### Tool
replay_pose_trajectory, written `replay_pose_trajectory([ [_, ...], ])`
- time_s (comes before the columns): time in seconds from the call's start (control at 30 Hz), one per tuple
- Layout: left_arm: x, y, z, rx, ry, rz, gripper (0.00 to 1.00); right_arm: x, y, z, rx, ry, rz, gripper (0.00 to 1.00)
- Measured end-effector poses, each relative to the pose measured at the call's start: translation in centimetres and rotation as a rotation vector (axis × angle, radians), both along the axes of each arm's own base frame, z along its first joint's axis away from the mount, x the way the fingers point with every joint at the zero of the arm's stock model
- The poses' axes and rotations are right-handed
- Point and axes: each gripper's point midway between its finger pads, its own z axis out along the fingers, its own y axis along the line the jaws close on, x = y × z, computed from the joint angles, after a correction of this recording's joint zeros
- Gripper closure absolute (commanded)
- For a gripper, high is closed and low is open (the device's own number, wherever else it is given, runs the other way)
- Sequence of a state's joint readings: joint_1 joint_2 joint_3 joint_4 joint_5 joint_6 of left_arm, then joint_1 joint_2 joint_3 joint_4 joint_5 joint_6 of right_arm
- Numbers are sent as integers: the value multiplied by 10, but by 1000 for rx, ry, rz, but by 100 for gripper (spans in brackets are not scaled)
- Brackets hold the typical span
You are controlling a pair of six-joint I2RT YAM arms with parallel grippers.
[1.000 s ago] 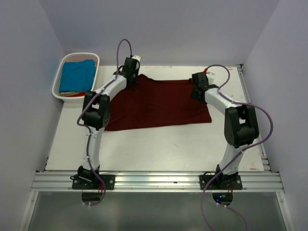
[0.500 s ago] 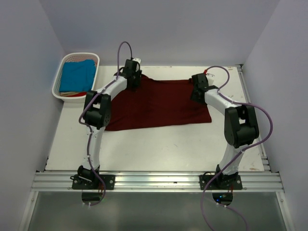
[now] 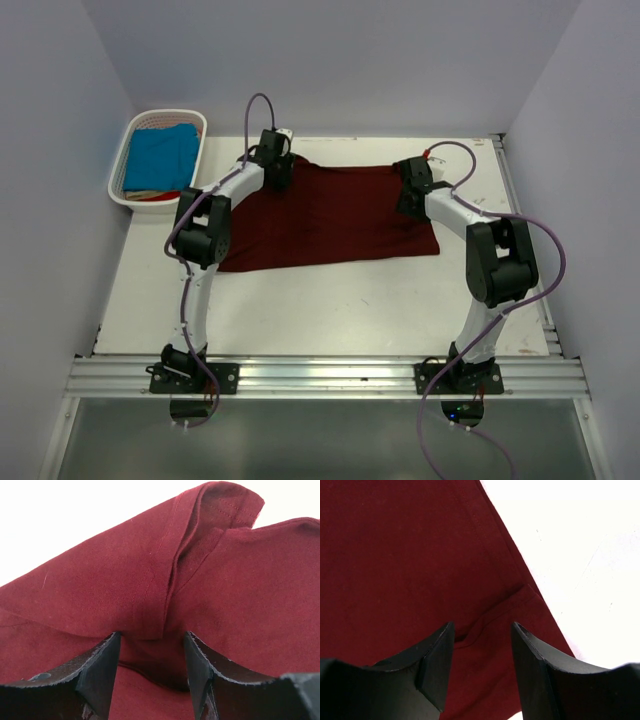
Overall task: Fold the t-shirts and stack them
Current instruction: Fold the flattened tshirt in 1/3 of the way
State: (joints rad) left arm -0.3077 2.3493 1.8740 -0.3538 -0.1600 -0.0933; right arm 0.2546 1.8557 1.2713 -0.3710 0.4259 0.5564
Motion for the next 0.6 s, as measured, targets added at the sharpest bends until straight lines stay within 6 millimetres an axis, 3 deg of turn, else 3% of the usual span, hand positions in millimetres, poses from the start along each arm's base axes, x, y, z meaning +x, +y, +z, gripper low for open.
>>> replay_pose_trajectory([
  [0.23,2,2,3,9,-10,6,49,0,0,-1,2,-1,1,52],
  [0.47,16,0,24,1,-66,14,52,-3,0,-4,0,4,3,60],
  [0.6,17,0,25,1,-72,15,54,-2,0,-4,1,2,3,64],
])
